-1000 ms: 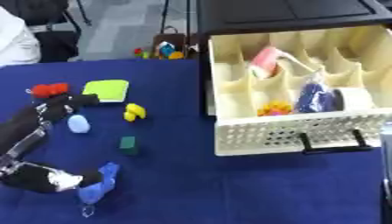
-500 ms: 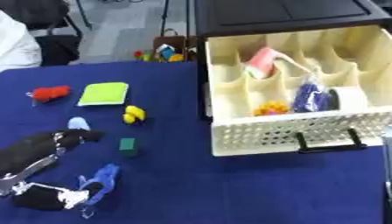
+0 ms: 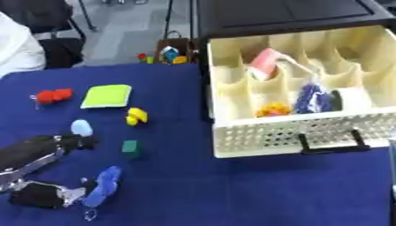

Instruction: Pick up objects from table and place into drawer.

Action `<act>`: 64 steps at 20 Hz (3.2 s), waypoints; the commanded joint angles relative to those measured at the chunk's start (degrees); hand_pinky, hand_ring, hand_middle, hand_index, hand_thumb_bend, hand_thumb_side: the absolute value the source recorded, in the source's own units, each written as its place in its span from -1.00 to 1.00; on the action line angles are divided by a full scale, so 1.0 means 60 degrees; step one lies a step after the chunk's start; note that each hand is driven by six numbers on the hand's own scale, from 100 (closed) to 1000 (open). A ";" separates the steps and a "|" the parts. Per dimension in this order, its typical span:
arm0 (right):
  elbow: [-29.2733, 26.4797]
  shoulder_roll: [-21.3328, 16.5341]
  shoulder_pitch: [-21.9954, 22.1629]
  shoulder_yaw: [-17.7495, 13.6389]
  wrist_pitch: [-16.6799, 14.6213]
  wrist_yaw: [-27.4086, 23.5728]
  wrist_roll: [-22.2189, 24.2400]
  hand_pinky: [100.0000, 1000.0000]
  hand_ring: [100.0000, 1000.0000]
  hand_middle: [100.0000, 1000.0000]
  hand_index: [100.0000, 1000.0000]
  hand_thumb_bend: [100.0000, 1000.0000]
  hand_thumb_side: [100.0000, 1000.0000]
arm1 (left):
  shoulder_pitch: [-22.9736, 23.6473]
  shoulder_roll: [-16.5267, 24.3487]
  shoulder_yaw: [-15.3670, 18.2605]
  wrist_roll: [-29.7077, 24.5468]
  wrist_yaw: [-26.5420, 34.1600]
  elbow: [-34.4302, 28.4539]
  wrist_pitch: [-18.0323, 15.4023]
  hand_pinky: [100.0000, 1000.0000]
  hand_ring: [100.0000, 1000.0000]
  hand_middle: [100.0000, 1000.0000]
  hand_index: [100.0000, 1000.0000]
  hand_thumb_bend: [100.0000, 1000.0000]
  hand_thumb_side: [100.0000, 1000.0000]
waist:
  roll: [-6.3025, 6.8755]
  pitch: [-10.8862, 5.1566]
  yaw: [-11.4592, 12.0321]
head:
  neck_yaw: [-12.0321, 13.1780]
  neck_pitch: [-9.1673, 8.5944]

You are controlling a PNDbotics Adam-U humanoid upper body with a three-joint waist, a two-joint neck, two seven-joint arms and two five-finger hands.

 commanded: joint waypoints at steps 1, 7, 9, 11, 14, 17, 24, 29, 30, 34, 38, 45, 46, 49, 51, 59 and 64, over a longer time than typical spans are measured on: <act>-0.0091 -0.0190 -0.0087 0.0031 -0.0134 -0.0051 -0.0097 0.07 0.17 0.15 0.48 -1.00 1.00 | -0.0108 0.0468 0.0104 -0.0478 -0.0025 -0.0165 0.0089 0.46 0.68 0.61 1.00 -0.43 0.04 | 0.0003 -0.0187 -0.0008 | 0.0038 0.0044; -0.0091 -0.0195 -0.0070 0.0046 -0.0134 -0.0065 -0.0084 0.07 0.17 0.15 0.48 -1.00 1.00 | -0.0067 0.0820 0.0084 -0.1371 -0.0166 -0.0165 0.0198 0.50 0.73 0.65 1.00 -0.02 -0.01 | 0.0047 -0.0198 -0.0039 | 0.0072 0.0039; -0.0091 -0.0195 -0.0067 0.0057 -0.0138 -0.0072 -0.0076 0.07 0.17 0.15 0.48 -1.00 1.00 | -0.0063 0.0983 0.0036 -0.1671 -0.0261 -0.0165 0.0196 0.51 0.74 0.66 1.00 -0.02 -0.02 | 0.0063 -0.0203 -0.0050 | 0.0085 0.0036; -0.0091 -0.0199 -0.0066 0.0065 -0.0143 -0.0079 -0.0070 0.07 0.17 0.15 0.48 -1.00 1.00 | -0.0077 0.1145 -0.0008 -0.1976 -0.0401 -0.0165 0.0166 0.52 0.74 0.66 0.99 -0.04 -0.03 | 0.0077 -0.0206 -0.0068 | 0.0099 0.0038; -0.0091 -0.0200 -0.0064 0.0070 -0.0142 -0.0087 -0.0074 0.07 0.17 0.15 0.48 -1.00 1.00 | -0.0190 0.1237 -0.0012 -0.2426 -0.0574 -0.0165 0.0062 0.51 0.74 0.64 0.93 -0.05 -0.03 | 0.0092 -0.0204 -0.0089 | 0.0109 0.0048; -0.0091 -0.0207 -0.0074 0.0074 -0.0140 -0.0092 -0.0077 0.07 0.17 0.15 0.48 -1.00 1.00 | -0.0307 0.1284 -0.0033 -0.2869 -0.0672 -0.0165 -0.0040 0.50 0.72 0.63 0.90 -0.04 -0.03 | 0.0095 -0.0194 -0.0108 | 0.0120 0.0045; -0.0091 -0.0202 -0.0093 0.0091 -0.0143 -0.0102 -0.0066 0.07 0.17 0.15 0.48 -1.00 1.00 | -0.0621 0.1208 -0.0181 -0.3419 -0.0709 -0.0165 -0.0006 0.44 0.68 0.57 0.86 -0.08 0.00 | 0.0080 -0.0151 -0.0155 | 0.0173 0.0002; -0.0091 -0.0193 -0.0107 0.0104 -0.0141 -0.0120 -0.0054 0.07 0.17 0.15 0.48 -1.00 1.00 | -0.0815 0.1046 -0.0409 -0.3326 -0.0757 -0.0165 0.0129 0.41 0.65 0.55 0.84 -0.08 0.04 | 0.0067 -0.0094 -0.0196 | 0.0201 -0.0035; -0.0091 -0.0190 -0.0110 0.0107 -0.0142 -0.0125 -0.0051 0.07 0.17 0.15 0.48 -1.00 1.00 | -0.0861 0.1000 -0.0454 -0.3319 -0.0767 -0.0165 0.0149 0.41 0.65 0.55 0.84 -0.07 0.05 | 0.0065 -0.0082 -0.0201 | 0.0206 -0.0039; -0.0091 -0.0181 -0.0110 0.0106 -0.0146 -0.0136 -0.0042 0.07 0.17 0.15 0.48 -1.00 1.00 | -0.0996 0.0820 -0.0601 -0.3349 -0.0826 -0.0165 0.0278 0.39 0.63 0.53 0.84 -0.06 0.06 | 0.0064 -0.0051 -0.0212 | 0.0209 -0.0059; -0.0091 -0.0175 -0.0109 0.0105 -0.0150 -0.0145 -0.0040 0.07 0.17 0.15 0.48 -1.00 1.00 | -0.1070 0.0673 -0.0716 -0.3419 -0.0921 -0.0165 0.0443 0.39 0.63 0.52 0.84 -0.06 0.07 | 0.0064 -0.0040 -0.0215 | 0.0211 -0.0067; -0.0091 -0.0156 -0.0100 0.0094 -0.0156 -0.0161 -0.0042 0.08 0.17 0.14 0.48 -1.00 1.00 | -0.1132 0.0319 -0.0652 -0.3705 -0.1722 -0.0165 0.0963 0.39 0.61 0.48 0.85 0.01 0.17 | 0.0073 -0.0013 -0.0184 | 0.0211 -0.0106; -0.0091 -0.0153 -0.0099 0.0094 -0.0158 -0.0163 -0.0042 0.08 0.17 0.14 0.48 -1.00 1.00 | -0.1120 0.0292 -0.0655 -0.3748 -0.1867 -0.0165 0.0991 0.39 0.61 0.48 0.84 0.00 0.17 | 0.0074 -0.0009 -0.0177 | 0.0207 -0.0111; -0.0091 -0.0149 -0.0102 0.0095 -0.0162 -0.0170 -0.0042 0.08 0.18 0.14 0.48 -1.00 1.00 | -0.1103 0.0254 -0.0645 -0.3770 -0.2314 -0.0165 0.0942 0.39 0.61 0.48 0.83 -0.06 0.22 | 0.0070 0.0007 -0.0168 | 0.0197 -0.0127; -0.0091 -0.0149 -0.0110 0.0094 -0.0165 -0.0174 -0.0044 0.08 0.18 0.14 0.48 -1.00 1.00 | -0.1071 0.0244 -0.0636 -0.3804 -0.2612 -0.0165 0.0873 0.39 0.61 0.48 0.84 -0.08 0.23 | 0.0063 0.0026 -0.0172 | 0.0204 -0.0148; -0.0091 -0.0135 -0.0118 0.0097 -0.0169 -0.0200 -0.0044 0.08 0.18 0.14 0.48 -1.00 1.00 | -0.0937 0.0092 -0.0764 -0.3946 -0.3436 -0.0165 0.0824 0.37 0.59 0.47 0.81 -0.15 0.28 | 0.0058 0.0084 -0.0188 | 0.0233 -0.0207; -0.0091 -0.0134 -0.0132 0.0093 -0.0173 -0.0214 -0.0049 0.08 0.18 0.14 0.48 -1.00 1.00 | -0.0923 -0.0058 -0.0870 -0.3947 -0.3432 -0.0127 0.1047 0.34 0.57 0.46 0.79 -0.11 0.26 | 0.0048 0.0117 -0.0228 | 0.0254 -0.0253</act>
